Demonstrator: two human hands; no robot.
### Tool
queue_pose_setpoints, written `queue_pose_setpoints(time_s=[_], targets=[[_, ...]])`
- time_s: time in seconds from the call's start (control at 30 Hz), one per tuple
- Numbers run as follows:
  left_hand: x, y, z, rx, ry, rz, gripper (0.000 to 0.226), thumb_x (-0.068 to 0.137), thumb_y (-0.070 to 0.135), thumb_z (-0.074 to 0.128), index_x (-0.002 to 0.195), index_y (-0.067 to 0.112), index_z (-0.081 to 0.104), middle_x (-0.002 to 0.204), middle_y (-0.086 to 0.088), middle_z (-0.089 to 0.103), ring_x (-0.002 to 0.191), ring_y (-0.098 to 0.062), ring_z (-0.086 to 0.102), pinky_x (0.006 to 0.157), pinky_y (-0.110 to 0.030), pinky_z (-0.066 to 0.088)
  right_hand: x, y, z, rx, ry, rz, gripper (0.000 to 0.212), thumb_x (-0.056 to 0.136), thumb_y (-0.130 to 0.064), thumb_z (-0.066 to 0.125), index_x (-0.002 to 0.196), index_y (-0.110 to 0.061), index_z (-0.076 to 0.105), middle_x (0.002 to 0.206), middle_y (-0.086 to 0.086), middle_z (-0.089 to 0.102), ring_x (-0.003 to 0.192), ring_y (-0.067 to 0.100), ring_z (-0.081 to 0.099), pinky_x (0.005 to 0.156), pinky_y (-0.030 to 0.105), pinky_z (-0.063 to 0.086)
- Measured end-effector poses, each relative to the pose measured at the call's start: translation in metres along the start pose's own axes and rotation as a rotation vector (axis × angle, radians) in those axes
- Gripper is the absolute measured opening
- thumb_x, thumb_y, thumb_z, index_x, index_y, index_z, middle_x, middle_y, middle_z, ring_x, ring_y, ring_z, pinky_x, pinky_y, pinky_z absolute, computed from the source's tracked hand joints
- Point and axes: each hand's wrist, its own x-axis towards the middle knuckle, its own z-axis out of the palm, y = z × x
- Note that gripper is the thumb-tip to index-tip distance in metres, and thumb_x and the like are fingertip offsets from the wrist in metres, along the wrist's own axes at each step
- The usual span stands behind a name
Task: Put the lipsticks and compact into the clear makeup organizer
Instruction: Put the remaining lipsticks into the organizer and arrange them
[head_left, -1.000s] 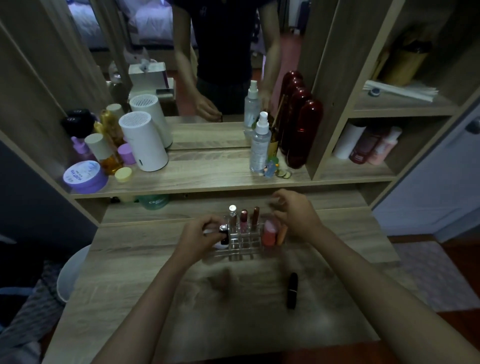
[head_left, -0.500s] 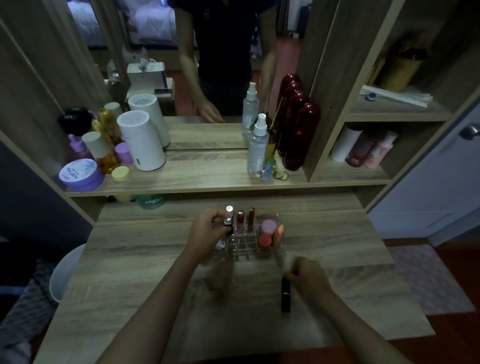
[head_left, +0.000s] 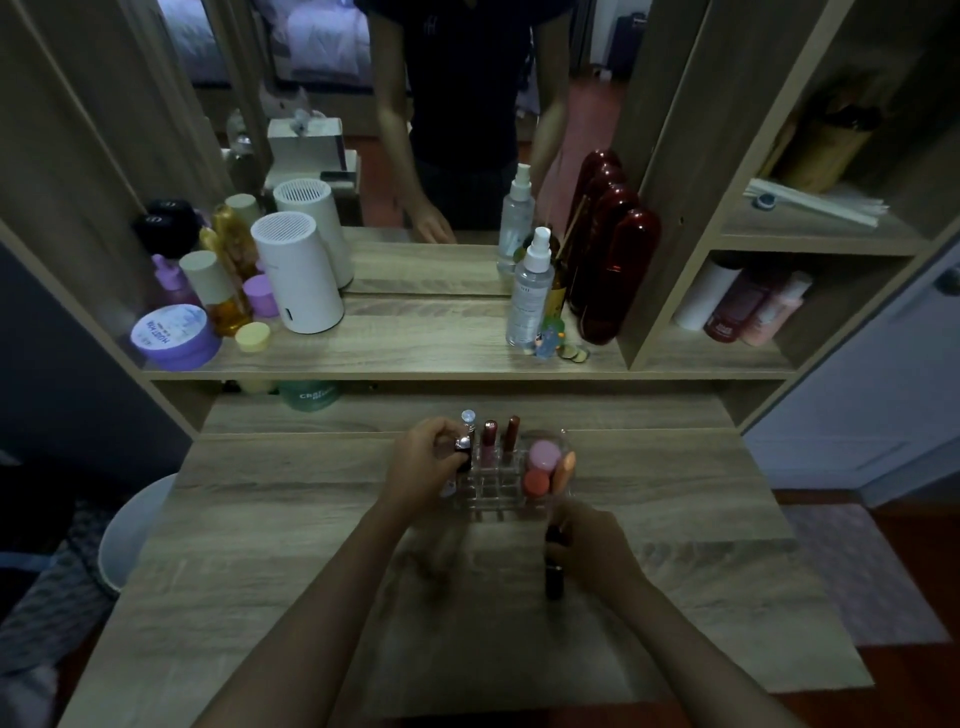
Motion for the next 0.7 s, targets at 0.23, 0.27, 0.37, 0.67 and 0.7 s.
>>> queue_pose_setpoints(time_s=[0.23, 0.27, 0.37, 0.67, 0.7], targets=[[0.0, 0.003, 0.004, 0.003, -0.002, 0.012, 0.028, 0.07, 0.0, 0.073, 0.095, 0.011, 0.065, 0.095, -0.007, 0.07, 0.085, -0.016, 0.062, 0.07, -0.021, 0.046, 0.02, -0.053, -0.021, 0.215, 0.313, -0.245, 0.014, 0.074, 0.003, 0.071, 0.083, -0.001, 0.06, 0.083, 0.014, 0.07, 0.077, 0.024, 0.066, 0.069, 0.036, 0.056], [0.0, 0.003, 0.005, 0.016, -0.001, 0.013, 0.027, 0.07, 0.001, 0.073, 0.093, 0.011, 0.065, 0.093, -0.007, 0.07, 0.083, -0.014, 0.061, 0.067, -0.017, 0.043, 0.024, -0.057, -0.021, 0.221, 0.328, -0.253, 0.014, 0.075, 0.003, 0.07, 0.083, -0.002, 0.06, 0.082, 0.013, 0.07, 0.076, 0.023, 0.066, 0.069, 0.036, 0.056], [0.0, 0.001, 0.007, 0.052, 0.027, 0.033, 0.023, 0.067, 0.002, 0.074, 0.087, 0.011, 0.066, 0.089, -0.007, 0.072, 0.078, -0.012, 0.06, 0.057, -0.008, 0.038, 0.033, -0.062, -0.015, 0.183, 0.346, -0.251, 0.015, 0.077, -0.001, 0.069, 0.091, -0.002, 0.062, 0.089, 0.012, 0.071, 0.084, 0.025, 0.066, 0.076, 0.042, 0.054], [-0.005, -0.003, 0.012, 0.089, 0.028, 0.088, 0.02, 0.067, 0.0, 0.073, 0.085, 0.006, 0.067, 0.09, -0.01, 0.073, 0.084, -0.024, 0.066, 0.087, -0.047, 0.048, 0.045, -0.063, 0.006, 0.143, 0.347, -0.266, 0.025, 0.082, -0.002, 0.065, 0.107, -0.006, 0.065, 0.102, 0.011, 0.073, 0.099, 0.022, 0.065, 0.089, 0.032, 0.051], [-0.005, -0.003, 0.013, 0.091, 0.029, 0.096, 0.019, 0.067, 0.0, 0.073, 0.084, 0.006, 0.067, 0.09, -0.01, 0.073, 0.084, -0.023, 0.066, 0.087, -0.047, 0.047, 0.046, -0.063, 0.008, 0.145, 0.343, -0.262, 0.026, 0.082, -0.001, 0.065, 0.108, -0.006, 0.065, 0.103, 0.011, 0.073, 0.1, 0.022, 0.065, 0.089, 0.029, 0.049]])
